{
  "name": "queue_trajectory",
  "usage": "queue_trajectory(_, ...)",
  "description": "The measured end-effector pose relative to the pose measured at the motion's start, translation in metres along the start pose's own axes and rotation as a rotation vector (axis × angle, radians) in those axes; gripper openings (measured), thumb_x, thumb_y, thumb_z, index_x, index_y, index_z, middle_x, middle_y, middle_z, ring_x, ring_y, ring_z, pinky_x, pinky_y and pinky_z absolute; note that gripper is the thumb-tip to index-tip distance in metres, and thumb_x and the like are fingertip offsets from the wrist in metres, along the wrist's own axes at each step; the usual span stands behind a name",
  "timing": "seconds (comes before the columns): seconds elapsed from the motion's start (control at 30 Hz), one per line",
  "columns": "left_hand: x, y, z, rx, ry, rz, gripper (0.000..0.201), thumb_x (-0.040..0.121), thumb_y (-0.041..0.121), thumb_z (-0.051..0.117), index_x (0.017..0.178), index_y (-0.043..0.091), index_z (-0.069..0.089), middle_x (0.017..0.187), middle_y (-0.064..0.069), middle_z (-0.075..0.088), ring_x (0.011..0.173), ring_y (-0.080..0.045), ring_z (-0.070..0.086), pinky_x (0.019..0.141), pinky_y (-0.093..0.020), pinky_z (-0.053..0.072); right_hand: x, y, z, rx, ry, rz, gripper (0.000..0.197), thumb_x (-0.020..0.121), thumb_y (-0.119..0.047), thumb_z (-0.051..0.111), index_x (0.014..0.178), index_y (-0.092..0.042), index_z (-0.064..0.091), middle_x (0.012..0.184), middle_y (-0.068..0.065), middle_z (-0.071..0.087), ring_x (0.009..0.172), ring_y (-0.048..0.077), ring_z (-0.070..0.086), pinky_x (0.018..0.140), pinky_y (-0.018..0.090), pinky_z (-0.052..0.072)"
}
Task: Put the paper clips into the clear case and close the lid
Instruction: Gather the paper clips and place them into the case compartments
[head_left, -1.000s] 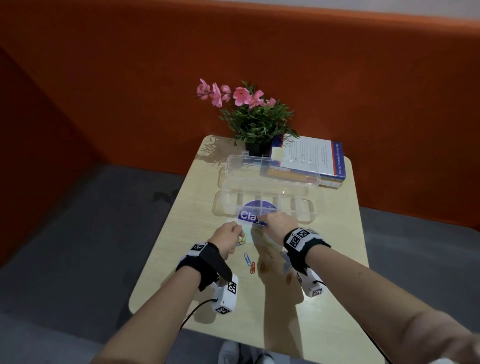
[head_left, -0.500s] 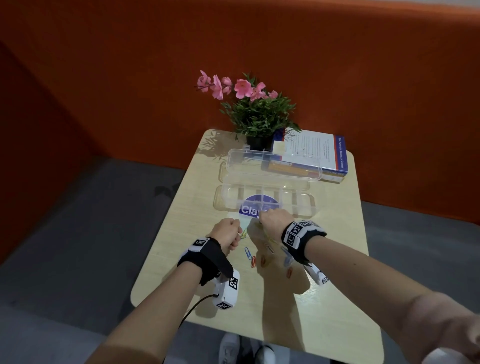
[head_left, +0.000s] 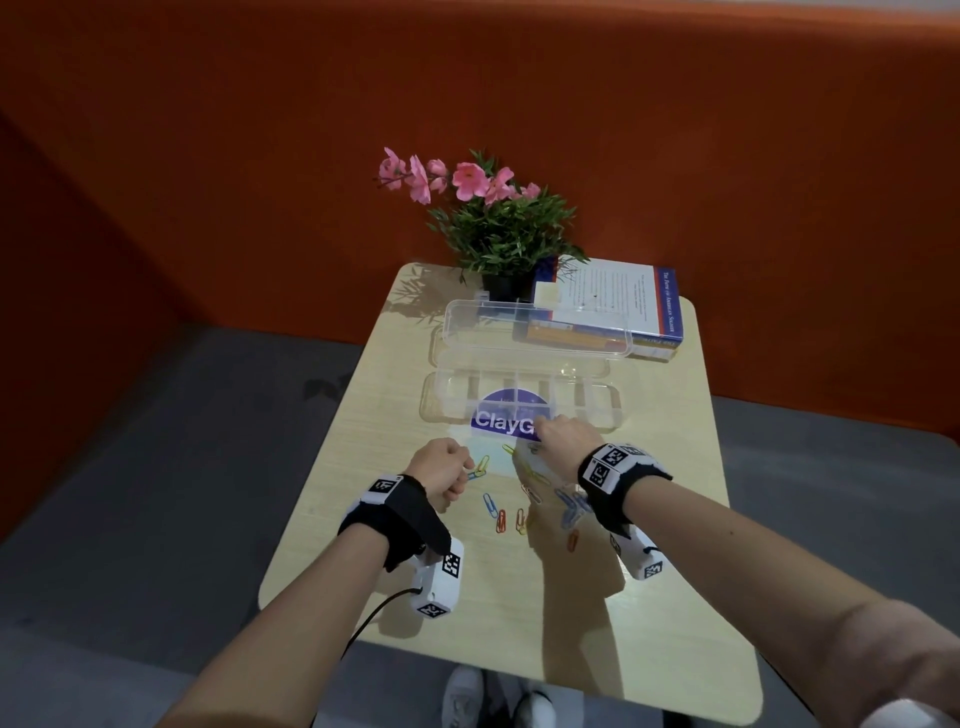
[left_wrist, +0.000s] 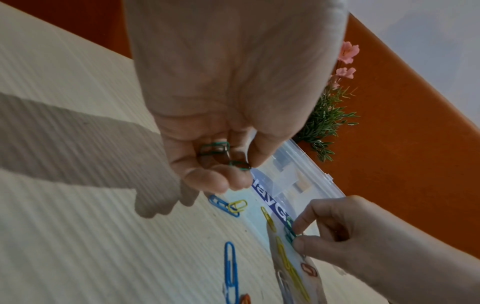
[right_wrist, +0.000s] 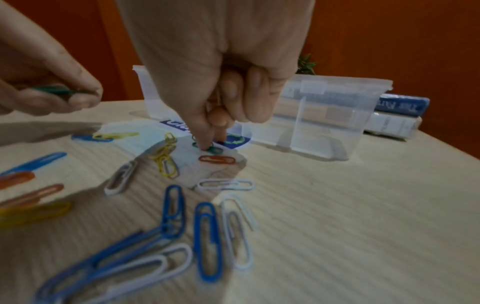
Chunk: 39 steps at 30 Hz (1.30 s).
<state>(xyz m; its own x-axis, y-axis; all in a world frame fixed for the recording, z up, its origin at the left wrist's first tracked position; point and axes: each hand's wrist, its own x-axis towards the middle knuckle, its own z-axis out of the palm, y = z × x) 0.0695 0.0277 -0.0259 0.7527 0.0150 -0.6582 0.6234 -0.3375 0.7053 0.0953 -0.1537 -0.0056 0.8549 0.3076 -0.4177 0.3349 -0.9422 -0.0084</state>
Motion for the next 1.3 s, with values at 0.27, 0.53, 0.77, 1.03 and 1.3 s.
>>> queue_trajectory(0.27,-0.006,-0.004,0.004,0.013,-0.023,0.007,0.031,0.099,0.01,0.04,0.069,0.008,0.047,0.056,-0.007,0.041,0.046,-0.018,0.035,0.039,-0.021,0.031,-0.007,-0.019,-0.008,-0.257,-0.067,-0.161,0.029,0.095,-0.004,0.038,0.11,0.0,0.062,0.115,0.016,0.065,0.106,0.031,0.062,0.077,0.036,0.047)
queue_trajectory(0.53,-0.006,-0.005,-0.005,-0.021,0.015,-0.003,0.031,0.097,0.008,0.043,0.066,0.007,0.048,0.052,-0.006,0.041,0.039,-0.015,0.034,0.038,-0.018,0.029,-0.001,-0.01,-0.009,0.037,-0.072,-0.015,0.02,0.094,-0.016,0.04,0.08,-0.01,0.053,0.094,0.012,0.064,0.081,0.027,0.058,0.065,0.03,0.042)
queue_trajectory(0.77,0.001,0.047,-0.024,-0.046,0.105,0.108,0.015,0.098,0.004,0.046,0.093,0.001,0.06,0.066,-0.007,0.057,0.058,-0.017,0.056,0.06,-0.026,0.053,-0.012,0.007,0.007,1.332,-0.008,0.363,0.028,0.09,-0.018,0.043,0.063,-0.013,0.044,0.055,0.005,0.044,0.042,0.015,0.04,0.043,0.02,0.029)
queue_trajectory(1.03,0.023,0.105,-0.04,-0.203,0.121,0.049,0.016,0.093,-0.003,0.047,0.088,-0.003,0.062,0.118,-0.028,0.065,0.079,-0.028,0.069,0.079,-0.032,0.055,-0.031,-0.001,-0.009,2.031,-0.146,0.298,0.03,0.086,-0.012,0.031,0.057,-0.017,0.029,0.04,-0.002,0.033,0.034,0.009,0.017,0.039,0.02,0.013)
queue_trajectory(1.3,0.022,0.112,-0.049,-0.249,0.054,-0.039,0.018,0.096,0.006,0.032,0.08,0.009,0.041,0.065,-0.007,0.031,0.047,-0.019,0.036,0.048,-0.026,0.03,-0.016,-0.005,-0.03,2.1,-0.138,0.304,0.023,0.084,-0.003,0.033,0.064,-0.015,0.034,0.049,0.007,0.053,0.036,0.01,0.027,0.033,0.018,0.022)
